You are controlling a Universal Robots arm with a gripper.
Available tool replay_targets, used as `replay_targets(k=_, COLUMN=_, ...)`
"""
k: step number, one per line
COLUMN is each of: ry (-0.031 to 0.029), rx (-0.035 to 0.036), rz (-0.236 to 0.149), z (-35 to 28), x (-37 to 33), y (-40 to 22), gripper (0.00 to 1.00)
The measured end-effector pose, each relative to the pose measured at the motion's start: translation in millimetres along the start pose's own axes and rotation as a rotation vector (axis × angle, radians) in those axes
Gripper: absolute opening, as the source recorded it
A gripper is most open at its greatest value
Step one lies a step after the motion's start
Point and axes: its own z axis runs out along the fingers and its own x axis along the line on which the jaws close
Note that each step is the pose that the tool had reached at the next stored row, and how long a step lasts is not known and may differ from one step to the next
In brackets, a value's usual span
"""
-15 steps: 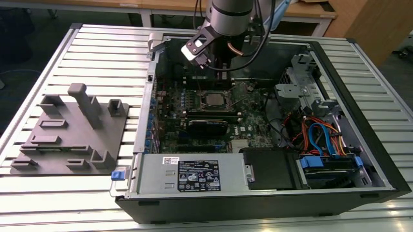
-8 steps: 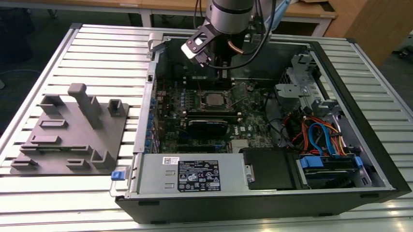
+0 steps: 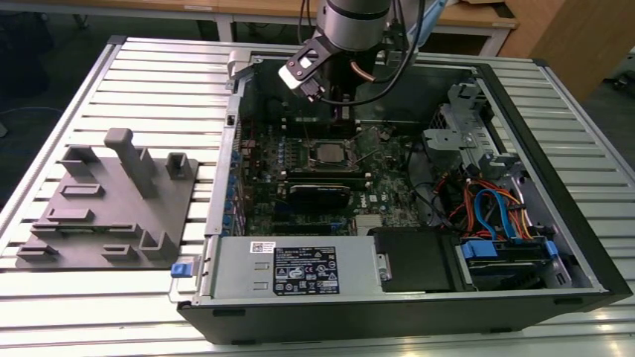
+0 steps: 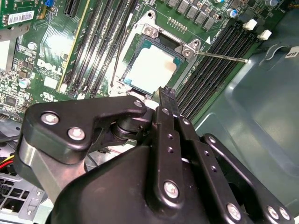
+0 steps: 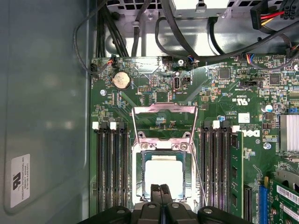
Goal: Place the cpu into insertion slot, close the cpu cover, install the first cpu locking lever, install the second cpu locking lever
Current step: 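Close the cpu cover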
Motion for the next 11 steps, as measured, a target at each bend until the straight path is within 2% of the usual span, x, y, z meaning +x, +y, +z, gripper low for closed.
replay_targets(k=11, ry=-0.0001, rx=0.0001, rz=0.0, z=-2.0, x=0.1, y=0.4, gripper=0.11)
